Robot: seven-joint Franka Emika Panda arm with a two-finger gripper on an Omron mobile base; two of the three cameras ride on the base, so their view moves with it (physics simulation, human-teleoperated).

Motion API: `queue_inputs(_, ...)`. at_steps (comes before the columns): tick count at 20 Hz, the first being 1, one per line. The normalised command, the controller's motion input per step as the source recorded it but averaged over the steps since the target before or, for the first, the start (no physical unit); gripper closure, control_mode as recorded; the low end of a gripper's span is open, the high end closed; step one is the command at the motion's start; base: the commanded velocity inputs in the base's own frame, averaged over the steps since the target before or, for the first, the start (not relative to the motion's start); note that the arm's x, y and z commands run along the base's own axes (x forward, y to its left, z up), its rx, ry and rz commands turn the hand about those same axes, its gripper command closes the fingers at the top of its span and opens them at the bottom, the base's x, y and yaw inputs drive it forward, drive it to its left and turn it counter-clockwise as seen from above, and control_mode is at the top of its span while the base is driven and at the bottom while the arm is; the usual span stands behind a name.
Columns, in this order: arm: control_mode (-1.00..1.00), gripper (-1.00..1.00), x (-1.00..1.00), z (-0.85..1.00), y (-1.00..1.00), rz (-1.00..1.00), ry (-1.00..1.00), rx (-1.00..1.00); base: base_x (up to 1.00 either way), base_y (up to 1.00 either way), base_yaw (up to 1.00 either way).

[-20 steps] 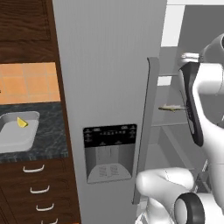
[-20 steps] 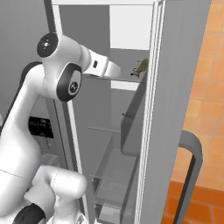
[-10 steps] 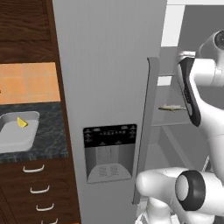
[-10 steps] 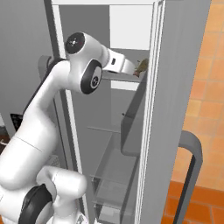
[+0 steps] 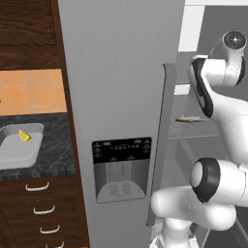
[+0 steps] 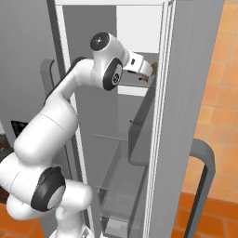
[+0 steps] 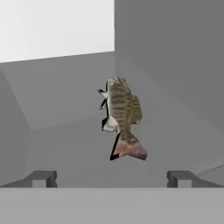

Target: Place one lemon wedge and one fish in each tupperware on the nearby counter, to pack two identical lunches.

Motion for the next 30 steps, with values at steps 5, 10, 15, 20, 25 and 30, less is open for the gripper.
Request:
queue_inputs(5, -1.0, -1.0, 0.57, -0.01, -0.31, 0.0, 0.07, 0.03, 0.0, 0.0, 0.0)
queue_inputs(10, -1.0, -1.0, 0.5, -0.19, -0.28, 0.0, 0.03, 0.0, 0.0, 0.0, 0.0)
queue_inputs(15, -1.0, -1.0, 0.49, -0.35, -0.28, 0.0, 0.0, 0.0, 0.0, 0.0, 0.0)
queue_inputs(20, -1.0, -1.0, 0.42, -0.44, -0.05, 0.0, 0.0, 0.0, 0.0, 0.0, 0.0)
queue_inputs(25, -1.0, -1.0, 0.31, -0.47, 0.0, 0.0, 0.0, 0.0, 0.0, 0.0, 0.0)
queue_inputs(30, -1.0, 1.0, 0.16, -0.62, 0.0, 0.0, 0.02, 0.0, 0.0, 0.0, 0.0)
